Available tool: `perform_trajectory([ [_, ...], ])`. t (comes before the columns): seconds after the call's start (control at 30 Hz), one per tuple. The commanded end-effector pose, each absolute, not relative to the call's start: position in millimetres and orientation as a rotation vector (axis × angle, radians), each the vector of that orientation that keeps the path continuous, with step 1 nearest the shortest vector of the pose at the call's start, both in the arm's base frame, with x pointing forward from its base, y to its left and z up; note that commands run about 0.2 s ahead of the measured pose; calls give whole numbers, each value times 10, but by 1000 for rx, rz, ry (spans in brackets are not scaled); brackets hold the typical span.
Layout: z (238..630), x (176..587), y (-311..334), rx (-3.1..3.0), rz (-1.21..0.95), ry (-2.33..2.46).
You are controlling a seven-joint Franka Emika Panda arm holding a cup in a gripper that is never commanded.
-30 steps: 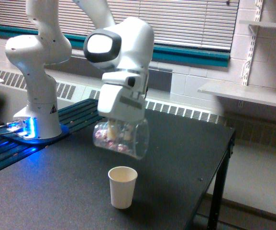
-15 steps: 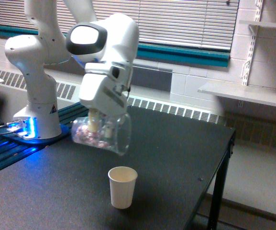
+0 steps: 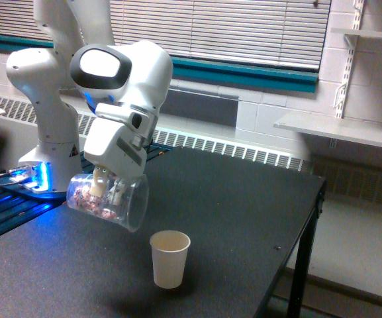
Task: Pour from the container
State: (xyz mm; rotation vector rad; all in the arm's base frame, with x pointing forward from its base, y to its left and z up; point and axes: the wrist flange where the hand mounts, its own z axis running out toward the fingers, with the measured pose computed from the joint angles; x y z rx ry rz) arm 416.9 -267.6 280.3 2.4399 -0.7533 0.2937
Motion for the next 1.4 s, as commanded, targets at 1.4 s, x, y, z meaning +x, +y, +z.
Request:
perform_trajectory([
  [1.4,2672,4412,-2242,2347,233,-530],
])
